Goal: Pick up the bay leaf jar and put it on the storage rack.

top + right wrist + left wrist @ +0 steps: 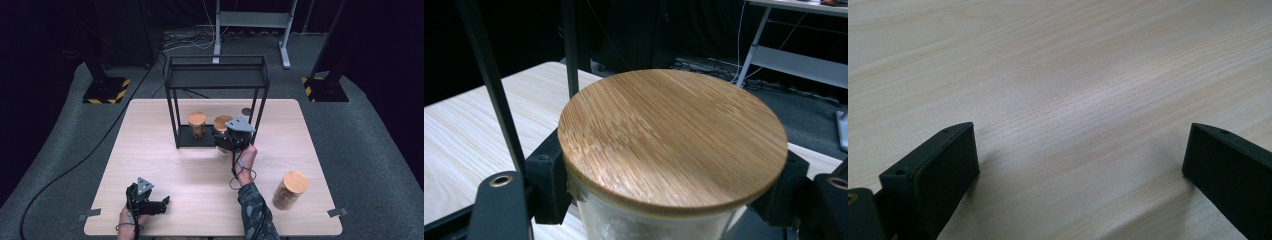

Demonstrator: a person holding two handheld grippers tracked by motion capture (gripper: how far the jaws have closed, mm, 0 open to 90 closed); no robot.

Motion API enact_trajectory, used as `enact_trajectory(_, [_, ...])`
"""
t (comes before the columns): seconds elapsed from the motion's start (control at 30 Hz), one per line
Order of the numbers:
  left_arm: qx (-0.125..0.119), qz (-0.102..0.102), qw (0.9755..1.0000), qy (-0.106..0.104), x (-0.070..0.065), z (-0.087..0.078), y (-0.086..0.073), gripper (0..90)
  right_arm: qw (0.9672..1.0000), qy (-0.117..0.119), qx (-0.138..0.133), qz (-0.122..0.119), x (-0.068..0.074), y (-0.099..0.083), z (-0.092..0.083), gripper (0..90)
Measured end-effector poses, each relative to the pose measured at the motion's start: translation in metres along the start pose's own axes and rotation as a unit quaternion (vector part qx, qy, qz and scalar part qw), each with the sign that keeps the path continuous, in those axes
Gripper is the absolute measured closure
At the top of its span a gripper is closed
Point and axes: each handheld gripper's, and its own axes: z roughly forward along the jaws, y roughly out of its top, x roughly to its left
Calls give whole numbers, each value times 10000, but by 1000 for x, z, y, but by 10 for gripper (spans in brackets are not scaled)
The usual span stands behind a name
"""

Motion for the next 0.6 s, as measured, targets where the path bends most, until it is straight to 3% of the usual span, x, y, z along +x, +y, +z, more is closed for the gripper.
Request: enact_trajectory(0.6, [0, 2, 10000, -1, 0, 0, 0, 6, 10000, -8, -3, 98, -8, 3, 14, 251])
